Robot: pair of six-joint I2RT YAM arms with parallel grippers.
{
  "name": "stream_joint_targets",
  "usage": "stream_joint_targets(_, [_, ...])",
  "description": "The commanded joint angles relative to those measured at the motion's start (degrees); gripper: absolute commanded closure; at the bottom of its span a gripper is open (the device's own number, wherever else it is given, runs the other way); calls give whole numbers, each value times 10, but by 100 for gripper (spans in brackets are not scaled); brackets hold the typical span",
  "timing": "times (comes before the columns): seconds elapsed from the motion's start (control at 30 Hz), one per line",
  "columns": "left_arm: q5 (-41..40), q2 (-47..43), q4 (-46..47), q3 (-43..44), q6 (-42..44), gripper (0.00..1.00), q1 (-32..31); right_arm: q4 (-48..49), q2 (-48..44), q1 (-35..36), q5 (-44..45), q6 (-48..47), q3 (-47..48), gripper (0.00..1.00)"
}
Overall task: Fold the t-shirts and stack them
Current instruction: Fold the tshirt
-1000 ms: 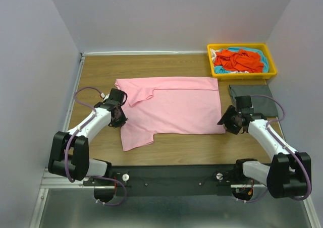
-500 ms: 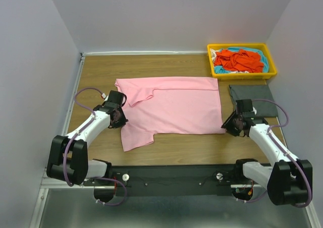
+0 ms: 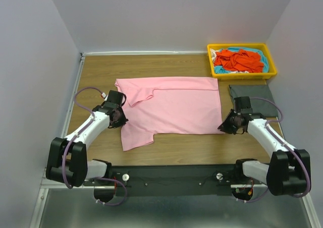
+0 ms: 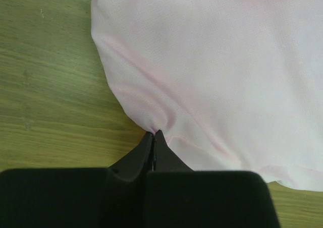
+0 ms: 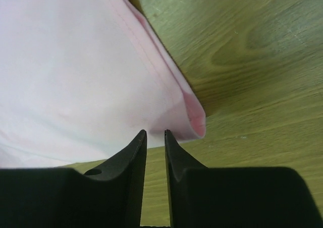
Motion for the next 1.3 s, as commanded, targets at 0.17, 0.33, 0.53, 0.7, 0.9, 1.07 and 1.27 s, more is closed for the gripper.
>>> stream_joint_targets(0.17, [3,-39,-40,3,17,100,-1,50,83,-16,78,-40,-21,75])
stream_joint_targets(0.33, [4,-48,-54,5,24,100,3,47,108,-34,96,-65,-6,73])
stream_joint_targets(0.53, [24,-56,-41,-2,22,100,3,-21,49,-34,116,-92,49,60])
stream_joint_targets(0.7, [44,-54,-27,-12,24,100,3,-65,41,-34,110,-80,51,56])
stream_joint_targets(0.9, [48,-57,-24,-11,26,100,4,-69,55,-34,88,-46,48,55])
stream_joint_targets(1.07, [53,-59,-20,-14,30,100,4,-67,51,-35,87,-27,38,56])
stream_joint_targets(1.27, [57,-57,-17,-15,31,100,4,-57,59,-34,67,-19,27,55])
